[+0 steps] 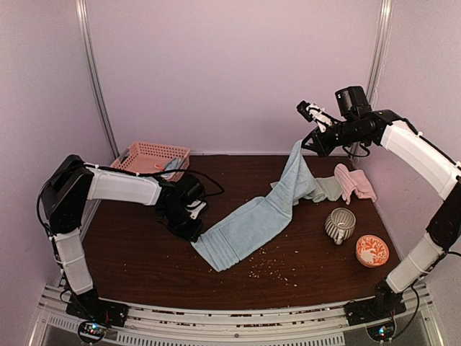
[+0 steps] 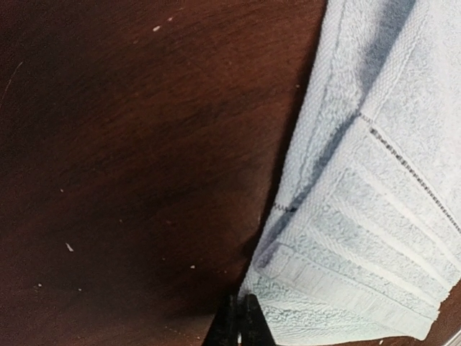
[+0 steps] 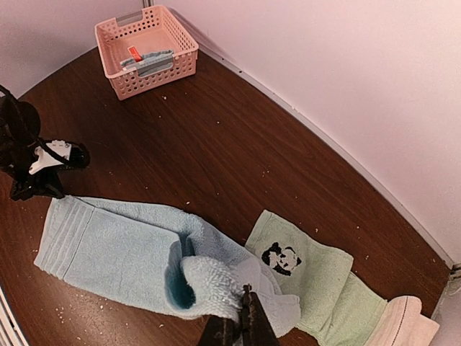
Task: Roll the towels
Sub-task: Flatten out the towel at the center of the board.
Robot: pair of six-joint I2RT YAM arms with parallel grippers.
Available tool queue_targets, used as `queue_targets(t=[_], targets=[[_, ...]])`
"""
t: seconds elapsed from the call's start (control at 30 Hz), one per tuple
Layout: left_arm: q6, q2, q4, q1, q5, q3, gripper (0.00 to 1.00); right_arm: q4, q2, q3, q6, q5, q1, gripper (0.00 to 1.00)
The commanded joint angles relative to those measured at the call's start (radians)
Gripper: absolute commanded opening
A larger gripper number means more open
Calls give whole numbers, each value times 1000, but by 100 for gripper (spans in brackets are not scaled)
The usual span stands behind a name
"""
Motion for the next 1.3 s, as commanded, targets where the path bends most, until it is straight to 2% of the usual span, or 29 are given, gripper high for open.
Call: queue_targets(t=[0.0,0.07,0.27,0.37,0.43,0.5,0.57,0.73,0.77,0.87,0.93,1.03,1.27], targets=[[31,25,-20,-8,-6,6,0,24,8,-6,0,-1,-2,0],[42,5,-23,-6,-52,16,0,28,14,-10,0,0,-3,0],[96,-126,-200,90,-380,200,0,-35,49,83,-16,8,-9,0],[114,-262,-246,149,-459,270,0,-69,-1,59,-70,-28,-13,0],[136,-336,-257,167,-464,279,0,-137,-51,-12,-187,-122,-12,0],[134,-388,-274,168,-444,262,0,-230,-100,-105,-301,-234,0,4],[117,-428,-283,168,-391,211,0,-264,-150,-224,-340,-256,51,5],[98,-415,-224,168,-148,35,0,-241,-220,-448,-325,-93,240,4],[89,-385,-213,166,-113,19,4,-237,-223,-460,-322,-84,253,4],[74,-324,-143,154,-67,-13,33,-233,-215,-448,-317,-91,257,3],[69,-295,-96,150,-47,-26,46,-230,-205,-436,-314,-98,257,3],[71,-238,-58,136,-6,-31,51,-231,-185,-426,-318,-100,259,3],[64,-88,-23,107,-47,11,49,-232,-153,-422,-328,-96,259,3]])
